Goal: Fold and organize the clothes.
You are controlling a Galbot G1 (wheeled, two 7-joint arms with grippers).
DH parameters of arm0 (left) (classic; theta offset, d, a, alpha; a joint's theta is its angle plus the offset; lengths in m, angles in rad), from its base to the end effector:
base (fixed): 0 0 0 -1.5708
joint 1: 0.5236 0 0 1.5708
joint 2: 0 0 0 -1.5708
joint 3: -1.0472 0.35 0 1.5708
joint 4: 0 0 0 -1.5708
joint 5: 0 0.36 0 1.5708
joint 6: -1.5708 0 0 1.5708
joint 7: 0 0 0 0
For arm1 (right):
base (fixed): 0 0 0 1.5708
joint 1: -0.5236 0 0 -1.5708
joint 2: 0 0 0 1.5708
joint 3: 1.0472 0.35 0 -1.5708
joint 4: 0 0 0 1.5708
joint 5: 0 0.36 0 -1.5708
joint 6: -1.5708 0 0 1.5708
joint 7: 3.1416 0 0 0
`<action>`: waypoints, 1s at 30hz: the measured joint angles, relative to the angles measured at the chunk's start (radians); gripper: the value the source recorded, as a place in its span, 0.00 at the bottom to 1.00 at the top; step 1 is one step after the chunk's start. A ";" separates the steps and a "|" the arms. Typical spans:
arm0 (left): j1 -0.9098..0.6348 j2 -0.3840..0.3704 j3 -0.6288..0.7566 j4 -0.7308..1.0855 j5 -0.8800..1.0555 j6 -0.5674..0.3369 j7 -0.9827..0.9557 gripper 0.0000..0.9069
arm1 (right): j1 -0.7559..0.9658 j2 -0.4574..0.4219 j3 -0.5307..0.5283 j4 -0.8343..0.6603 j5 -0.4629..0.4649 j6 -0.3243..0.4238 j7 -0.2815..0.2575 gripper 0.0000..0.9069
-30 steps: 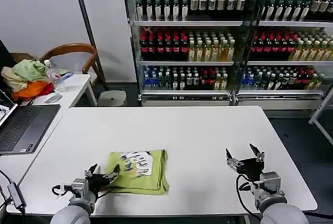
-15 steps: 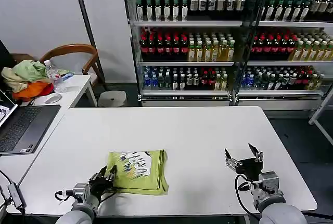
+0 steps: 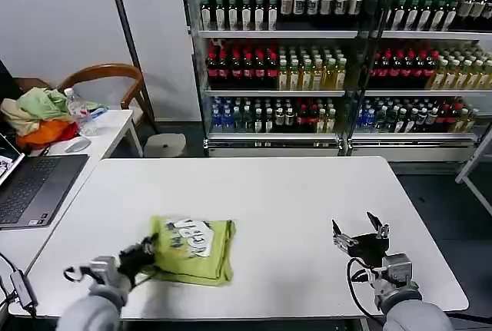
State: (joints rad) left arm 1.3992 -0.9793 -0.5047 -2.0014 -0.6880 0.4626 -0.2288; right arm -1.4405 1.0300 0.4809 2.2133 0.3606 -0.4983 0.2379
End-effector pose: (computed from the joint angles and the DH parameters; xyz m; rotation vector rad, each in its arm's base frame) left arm 0.2487 0.1062 -0.2716 -0.0734 -2.6609 0.0400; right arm 0.2194 -0.0586 -0.2225 0.1007 -2.8270 0.3020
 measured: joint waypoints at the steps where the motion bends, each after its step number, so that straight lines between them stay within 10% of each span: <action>1: 0.004 0.013 -0.022 -0.008 -0.013 0.010 0.001 0.02 | 0.001 0.001 -0.001 0.000 0.000 0.001 0.000 1.00; 16: 0.143 0.275 -0.416 -0.104 -0.208 0.092 -0.006 0.03 | 0.047 0.016 -0.033 -0.004 0.007 0.002 -0.006 1.00; 30: 0.097 0.047 -0.065 -0.235 0.054 0.087 -0.005 0.04 | 0.021 0.053 -0.022 -0.005 -0.024 0.002 -0.010 1.00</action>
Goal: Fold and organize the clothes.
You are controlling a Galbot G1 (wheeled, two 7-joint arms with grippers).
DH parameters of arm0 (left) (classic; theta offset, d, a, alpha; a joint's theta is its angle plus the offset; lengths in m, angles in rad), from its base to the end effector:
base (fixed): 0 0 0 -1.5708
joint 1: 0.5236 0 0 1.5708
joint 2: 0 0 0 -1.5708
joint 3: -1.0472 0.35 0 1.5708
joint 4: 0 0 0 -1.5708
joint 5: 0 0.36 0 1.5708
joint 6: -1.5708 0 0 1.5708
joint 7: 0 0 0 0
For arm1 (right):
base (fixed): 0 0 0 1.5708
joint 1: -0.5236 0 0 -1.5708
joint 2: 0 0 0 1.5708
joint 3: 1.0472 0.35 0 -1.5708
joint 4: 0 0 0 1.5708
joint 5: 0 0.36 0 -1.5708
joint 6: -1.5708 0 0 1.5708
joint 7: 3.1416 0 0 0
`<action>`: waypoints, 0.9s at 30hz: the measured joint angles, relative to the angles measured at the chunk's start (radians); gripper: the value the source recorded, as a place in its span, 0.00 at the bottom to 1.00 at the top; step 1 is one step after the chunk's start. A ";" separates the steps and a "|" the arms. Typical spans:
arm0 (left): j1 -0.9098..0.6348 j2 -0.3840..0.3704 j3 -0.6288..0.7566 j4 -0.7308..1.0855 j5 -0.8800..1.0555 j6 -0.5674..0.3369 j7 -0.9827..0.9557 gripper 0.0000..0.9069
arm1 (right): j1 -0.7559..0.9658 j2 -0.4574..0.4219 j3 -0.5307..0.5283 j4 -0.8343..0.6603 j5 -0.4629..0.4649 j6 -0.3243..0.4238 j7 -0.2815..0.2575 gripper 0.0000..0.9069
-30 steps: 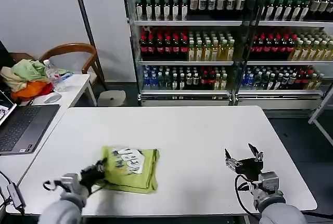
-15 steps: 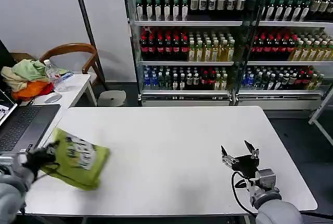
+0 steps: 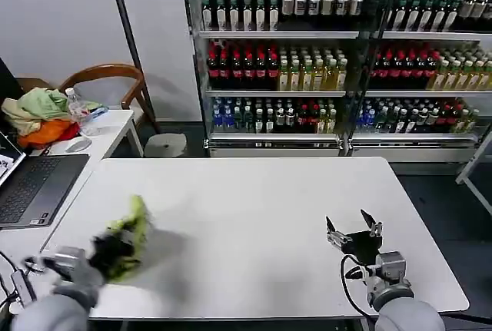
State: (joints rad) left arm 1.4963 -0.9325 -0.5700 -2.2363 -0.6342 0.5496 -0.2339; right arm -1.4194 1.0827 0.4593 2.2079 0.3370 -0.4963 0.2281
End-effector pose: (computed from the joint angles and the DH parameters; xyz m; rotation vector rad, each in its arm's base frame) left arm 0.2137 0.0866 -0.2082 -0.1735 -2.7167 -0.1192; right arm 0.2222 -0.0473 -0.2249 0.1082 -2.8465 0.2529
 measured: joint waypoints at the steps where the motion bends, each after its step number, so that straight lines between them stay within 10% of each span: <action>1: -0.006 -0.015 0.036 -0.001 0.013 -0.004 0.001 0.04 | -0.002 0.003 0.000 0.001 -0.002 0.000 0.000 1.00; 20: -0.192 -0.266 0.396 0.110 0.242 -0.071 -0.015 0.06 | 0.023 -0.019 0.055 0.001 0.005 -0.005 -0.014 1.00; 21: -0.206 -0.280 0.404 0.120 0.244 -0.071 -0.017 1.00 | 0.027 -0.021 0.057 0.000 0.007 -0.006 -0.014 1.00; 27: -0.274 -0.349 0.451 0.174 0.247 -0.079 -0.026 1.00 | 0.060 -0.033 0.058 -0.018 0.018 -0.001 -0.028 1.00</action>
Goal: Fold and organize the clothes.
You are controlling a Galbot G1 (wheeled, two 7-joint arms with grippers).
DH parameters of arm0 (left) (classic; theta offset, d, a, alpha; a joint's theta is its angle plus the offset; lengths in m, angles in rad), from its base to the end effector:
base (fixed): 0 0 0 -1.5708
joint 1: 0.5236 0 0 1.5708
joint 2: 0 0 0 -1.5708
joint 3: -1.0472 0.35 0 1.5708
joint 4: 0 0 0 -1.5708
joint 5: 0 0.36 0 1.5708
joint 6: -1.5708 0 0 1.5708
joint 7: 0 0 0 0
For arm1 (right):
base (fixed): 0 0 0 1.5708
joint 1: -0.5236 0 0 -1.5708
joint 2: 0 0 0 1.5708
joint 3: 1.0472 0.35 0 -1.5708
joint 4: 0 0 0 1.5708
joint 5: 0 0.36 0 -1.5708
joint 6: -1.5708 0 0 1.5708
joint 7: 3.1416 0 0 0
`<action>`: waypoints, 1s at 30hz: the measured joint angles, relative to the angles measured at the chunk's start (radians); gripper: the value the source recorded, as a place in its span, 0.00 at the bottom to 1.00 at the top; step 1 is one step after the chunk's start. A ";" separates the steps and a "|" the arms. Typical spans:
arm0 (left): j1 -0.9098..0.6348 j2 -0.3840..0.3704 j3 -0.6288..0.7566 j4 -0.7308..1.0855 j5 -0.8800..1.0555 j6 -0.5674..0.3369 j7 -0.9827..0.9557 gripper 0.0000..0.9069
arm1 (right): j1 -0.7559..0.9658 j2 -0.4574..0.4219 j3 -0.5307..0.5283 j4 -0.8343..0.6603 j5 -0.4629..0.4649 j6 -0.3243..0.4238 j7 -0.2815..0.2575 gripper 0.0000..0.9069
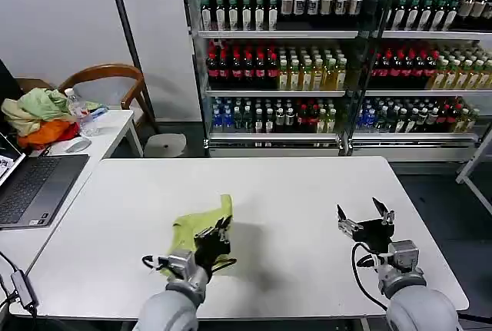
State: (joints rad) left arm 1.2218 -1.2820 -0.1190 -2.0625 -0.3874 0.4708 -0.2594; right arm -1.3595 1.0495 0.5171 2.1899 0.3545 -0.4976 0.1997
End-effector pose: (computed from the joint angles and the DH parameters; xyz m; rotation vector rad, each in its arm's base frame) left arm 0.2511 -0.0685 -0.2557 -0.4276 -2.7977 0.1037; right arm 0.2411 -0.0686 -0.2074 0.0757 -2.9007 0.2991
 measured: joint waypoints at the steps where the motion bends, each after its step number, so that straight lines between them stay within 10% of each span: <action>1: -0.010 -0.010 0.004 0.010 -0.002 -0.006 0.001 1.00 | 0.008 0.001 -0.001 -0.007 0.000 0.006 -0.006 1.00; 14: -0.054 -0.089 0.028 0.046 -0.056 -0.079 0.038 1.00 | 0.061 0.016 -0.014 -0.077 -0.008 0.060 -0.072 1.00; 30: 0.069 0.107 -0.327 0.092 0.075 -0.287 0.200 1.00 | 0.136 0.089 -0.096 -0.191 -0.081 0.163 -0.101 1.00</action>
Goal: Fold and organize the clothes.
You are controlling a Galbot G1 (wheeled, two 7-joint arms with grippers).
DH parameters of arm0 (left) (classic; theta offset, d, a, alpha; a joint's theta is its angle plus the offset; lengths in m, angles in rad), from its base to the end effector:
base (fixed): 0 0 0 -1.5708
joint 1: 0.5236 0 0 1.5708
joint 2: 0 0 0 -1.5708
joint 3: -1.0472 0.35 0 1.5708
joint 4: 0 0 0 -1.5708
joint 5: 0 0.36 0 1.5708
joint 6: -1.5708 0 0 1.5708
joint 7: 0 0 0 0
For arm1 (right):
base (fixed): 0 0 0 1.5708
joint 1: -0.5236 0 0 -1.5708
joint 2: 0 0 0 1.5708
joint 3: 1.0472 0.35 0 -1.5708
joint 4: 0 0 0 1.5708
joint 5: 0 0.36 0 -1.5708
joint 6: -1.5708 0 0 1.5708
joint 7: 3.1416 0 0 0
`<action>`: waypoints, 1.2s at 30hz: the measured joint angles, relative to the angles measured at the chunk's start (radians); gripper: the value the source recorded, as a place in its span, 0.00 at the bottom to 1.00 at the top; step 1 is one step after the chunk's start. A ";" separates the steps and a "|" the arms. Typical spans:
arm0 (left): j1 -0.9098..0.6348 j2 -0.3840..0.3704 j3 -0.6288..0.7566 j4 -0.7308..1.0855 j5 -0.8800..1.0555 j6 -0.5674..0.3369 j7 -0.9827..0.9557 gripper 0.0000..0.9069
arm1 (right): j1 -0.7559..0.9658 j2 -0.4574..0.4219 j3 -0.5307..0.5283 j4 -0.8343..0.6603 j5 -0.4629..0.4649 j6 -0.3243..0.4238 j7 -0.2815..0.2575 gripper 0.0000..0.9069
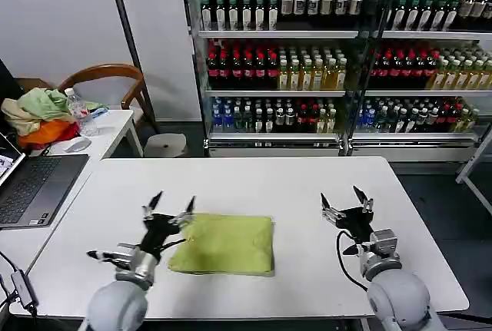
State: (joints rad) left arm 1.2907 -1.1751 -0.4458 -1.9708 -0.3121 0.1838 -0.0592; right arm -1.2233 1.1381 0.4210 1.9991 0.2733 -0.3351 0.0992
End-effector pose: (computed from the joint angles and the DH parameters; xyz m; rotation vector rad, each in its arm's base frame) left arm 0.2718 0.0571 -0.2772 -0.2334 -3.0561 -0.0957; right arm 0.2864 -0.0536 -0.2501 0.1977 -2.9926 0.2399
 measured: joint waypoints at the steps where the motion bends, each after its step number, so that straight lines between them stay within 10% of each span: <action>1: 0.006 0.005 -0.016 0.005 0.005 -0.010 0.006 1.00 | 0.005 0.005 -0.008 -0.009 -0.008 0.005 -0.001 1.00; 13: 0.039 0.049 -0.145 0.048 0.043 -0.068 0.045 1.00 | 0.019 0.050 -0.131 -0.048 -0.031 0.028 -0.006 1.00; 36: 0.052 0.071 -0.189 0.089 0.051 -0.080 0.057 1.00 | 0.010 0.063 -0.328 -0.041 0.381 -0.151 0.093 1.00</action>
State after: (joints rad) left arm 1.3431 -1.1040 -0.6353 -1.8819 -0.2608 0.1041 -0.0021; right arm -1.2136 1.2010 0.0931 1.9582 0.6547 -0.4858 0.1919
